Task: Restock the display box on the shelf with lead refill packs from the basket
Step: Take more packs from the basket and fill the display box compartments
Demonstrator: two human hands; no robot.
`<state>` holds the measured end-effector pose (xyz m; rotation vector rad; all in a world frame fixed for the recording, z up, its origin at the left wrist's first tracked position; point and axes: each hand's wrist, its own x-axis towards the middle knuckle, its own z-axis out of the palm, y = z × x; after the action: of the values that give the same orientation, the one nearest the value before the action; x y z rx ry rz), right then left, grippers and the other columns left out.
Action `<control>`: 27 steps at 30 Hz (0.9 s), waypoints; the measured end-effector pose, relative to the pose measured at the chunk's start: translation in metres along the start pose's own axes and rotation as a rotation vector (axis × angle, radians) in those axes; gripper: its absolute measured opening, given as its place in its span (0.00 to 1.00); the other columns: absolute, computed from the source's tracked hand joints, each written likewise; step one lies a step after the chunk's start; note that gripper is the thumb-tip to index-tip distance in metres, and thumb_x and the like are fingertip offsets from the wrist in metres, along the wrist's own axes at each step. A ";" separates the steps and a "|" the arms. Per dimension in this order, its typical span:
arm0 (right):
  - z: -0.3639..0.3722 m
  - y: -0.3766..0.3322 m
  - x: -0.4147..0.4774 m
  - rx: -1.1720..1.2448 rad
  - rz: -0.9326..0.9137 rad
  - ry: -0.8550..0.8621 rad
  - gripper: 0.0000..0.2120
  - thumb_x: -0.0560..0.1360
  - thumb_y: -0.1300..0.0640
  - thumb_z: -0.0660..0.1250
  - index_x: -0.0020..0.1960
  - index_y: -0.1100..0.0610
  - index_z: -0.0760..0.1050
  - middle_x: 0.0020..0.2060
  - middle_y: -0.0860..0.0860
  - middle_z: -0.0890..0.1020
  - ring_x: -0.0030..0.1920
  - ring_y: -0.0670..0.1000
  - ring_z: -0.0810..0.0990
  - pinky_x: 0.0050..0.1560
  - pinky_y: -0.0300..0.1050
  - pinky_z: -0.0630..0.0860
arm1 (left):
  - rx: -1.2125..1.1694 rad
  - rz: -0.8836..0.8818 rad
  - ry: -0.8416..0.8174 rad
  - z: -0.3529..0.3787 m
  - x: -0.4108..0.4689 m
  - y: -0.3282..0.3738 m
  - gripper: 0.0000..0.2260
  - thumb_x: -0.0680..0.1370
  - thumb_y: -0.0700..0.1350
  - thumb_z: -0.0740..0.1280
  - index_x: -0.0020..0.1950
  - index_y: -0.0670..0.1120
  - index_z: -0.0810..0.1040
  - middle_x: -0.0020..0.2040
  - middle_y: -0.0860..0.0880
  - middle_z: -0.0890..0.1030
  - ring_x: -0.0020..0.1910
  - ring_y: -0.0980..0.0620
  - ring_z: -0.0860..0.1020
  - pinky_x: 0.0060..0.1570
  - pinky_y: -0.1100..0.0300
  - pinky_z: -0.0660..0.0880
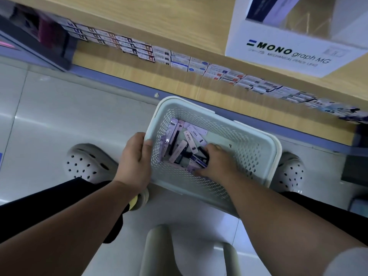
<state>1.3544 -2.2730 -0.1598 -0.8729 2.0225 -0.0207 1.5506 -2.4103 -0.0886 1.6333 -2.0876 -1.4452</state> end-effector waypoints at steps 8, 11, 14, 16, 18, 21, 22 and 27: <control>0.006 0.004 0.001 -0.162 -0.078 0.013 0.38 0.64 0.32 0.75 0.63 0.56 0.73 0.59 0.54 0.75 0.62 0.55 0.72 0.62 0.48 0.69 | 0.102 0.028 0.180 0.013 -0.002 0.006 0.10 0.84 0.46 0.55 0.47 0.44 0.71 0.42 0.47 0.73 0.42 0.47 0.69 0.39 0.57 0.59; 0.008 0.005 0.002 -0.175 -0.101 0.003 0.40 0.67 0.33 0.74 0.68 0.57 0.70 0.62 0.55 0.74 0.65 0.56 0.71 0.66 0.48 0.68 | 0.121 0.042 0.208 0.016 -0.001 0.005 0.11 0.83 0.47 0.54 0.46 0.45 0.71 0.42 0.47 0.73 0.41 0.48 0.68 0.38 0.57 0.57; 0.009 0.002 0.003 -0.191 -0.107 -0.033 0.35 0.69 0.33 0.72 0.65 0.56 0.71 0.60 0.55 0.74 0.64 0.56 0.71 0.65 0.50 0.70 | 0.135 0.036 0.221 0.017 -0.001 0.005 0.09 0.84 0.45 0.54 0.45 0.47 0.70 0.42 0.47 0.73 0.40 0.50 0.66 0.38 0.57 0.57; 0.010 0.002 0.002 -0.190 -0.102 -0.043 0.33 0.70 0.33 0.70 0.62 0.57 0.71 0.59 0.55 0.73 0.63 0.56 0.70 0.64 0.51 0.70 | 0.138 0.023 0.228 0.018 -0.002 0.006 0.08 0.84 0.44 0.55 0.45 0.49 0.68 0.42 0.47 0.73 0.40 0.50 0.66 0.38 0.57 0.57; 0.012 0.003 0.000 -0.203 -0.107 -0.054 0.31 0.71 0.34 0.69 0.61 0.57 0.70 0.59 0.55 0.72 0.62 0.56 0.69 0.63 0.51 0.70 | 0.139 0.019 0.235 0.019 -0.002 0.006 0.08 0.84 0.44 0.55 0.46 0.49 0.69 0.43 0.48 0.73 0.41 0.50 0.67 0.38 0.57 0.57; 0.016 0.006 -0.003 -0.196 -0.132 -0.063 0.26 0.75 0.39 0.69 0.61 0.58 0.71 0.61 0.56 0.73 0.64 0.57 0.69 0.65 0.50 0.67 | 0.143 0.021 0.238 0.019 -0.003 0.007 0.08 0.84 0.44 0.56 0.47 0.48 0.70 0.44 0.48 0.73 0.41 0.51 0.66 0.38 0.57 0.57; 0.018 0.006 -0.004 -0.181 -0.137 -0.067 0.25 0.75 0.41 0.69 0.63 0.58 0.72 0.62 0.57 0.73 0.65 0.57 0.69 0.66 0.50 0.67 | 0.146 0.020 0.238 0.019 -0.003 0.007 0.08 0.84 0.44 0.56 0.47 0.48 0.70 0.44 0.48 0.73 0.40 0.52 0.65 0.38 0.57 0.57; 0.015 0.001 0.000 -0.158 -0.103 -0.133 0.25 0.76 0.42 0.69 0.64 0.59 0.73 0.61 0.59 0.73 0.65 0.59 0.71 0.64 0.48 0.68 | 0.159 0.032 0.245 0.020 -0.002 0.006 0.09 0.84 0.45 0.55 0.48 0.45 0.71 0.43 0.48 0.73 0.41 0.52 0.65 0.38 0.58 0.57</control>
<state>1.3649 -2.2672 -0.1687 -1.0494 1.8723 0.1384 1.5358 -2.3972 -0.0940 1.7234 -2.1214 -1.0315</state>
